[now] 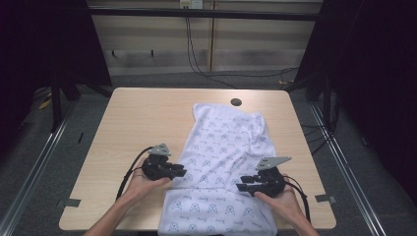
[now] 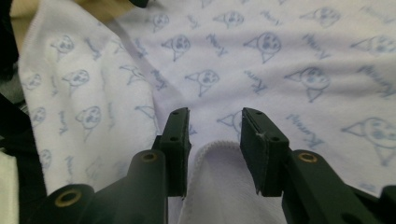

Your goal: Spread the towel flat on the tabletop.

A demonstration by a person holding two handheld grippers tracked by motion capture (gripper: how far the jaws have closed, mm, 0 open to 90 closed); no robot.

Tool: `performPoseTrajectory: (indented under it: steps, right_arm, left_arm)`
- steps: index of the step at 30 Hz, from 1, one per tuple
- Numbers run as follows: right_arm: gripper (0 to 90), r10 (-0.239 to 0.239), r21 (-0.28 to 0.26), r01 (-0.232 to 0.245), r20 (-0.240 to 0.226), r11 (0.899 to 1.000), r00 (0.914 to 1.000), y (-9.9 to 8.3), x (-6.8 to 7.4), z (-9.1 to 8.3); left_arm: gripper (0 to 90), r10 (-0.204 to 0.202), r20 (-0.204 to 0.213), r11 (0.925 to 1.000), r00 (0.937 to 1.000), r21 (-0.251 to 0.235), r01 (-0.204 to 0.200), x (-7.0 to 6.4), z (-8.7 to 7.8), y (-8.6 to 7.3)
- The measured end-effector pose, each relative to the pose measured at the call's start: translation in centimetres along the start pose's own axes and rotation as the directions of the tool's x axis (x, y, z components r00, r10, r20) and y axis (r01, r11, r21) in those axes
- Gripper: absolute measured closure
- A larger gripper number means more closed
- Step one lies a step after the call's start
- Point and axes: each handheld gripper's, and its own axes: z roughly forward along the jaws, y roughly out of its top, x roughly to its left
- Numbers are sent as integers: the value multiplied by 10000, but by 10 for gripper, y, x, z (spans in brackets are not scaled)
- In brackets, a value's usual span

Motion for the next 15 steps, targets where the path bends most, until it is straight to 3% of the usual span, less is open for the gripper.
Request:
performPoseTrajectory:
  steps: [3,5,6,9,12,13,15]
  right_arm:
    - [719,134,571,-137,58,9983,9999,-4,2,10]
    - [855,45,597,-56,180,9982,9998,-10,7,4]
    - [882,63,444,-73,220,9990,9997,-13,9,-3]
    - [890,342,-410,-320,532,9986,9980,-22,11,-32]
    - [891,859,-1052,-758,950,9916,9918,-40,11,-60]
    - [891,1366,-1256,-1234,1022,9844,9853,-55,13,-75]
    - [891,1446,-1332,-1298,1083,9826,9835,-61,13,-80]
  left_arm:
    - [723,209,-48,9997,9998,98,-209,-6,1,-6]
    - [773,987,-649,9948,9930,317,-968,-13,-5,-10]
    - [786,1043,-814,9941,9912,371,-1016,-16,-7,-13]
    - [796,932,-997,9951,9906,438,-892,-21,-16,-22]
    - [796,665,-1035,9971,9924,436,-623,-23,-27,-32]
    - [795,569,-1003,9977,9933,413,-530,-24,-31,-36]
    - [794,343,-781,9990,9964,322,-318,-25,-38,-43]
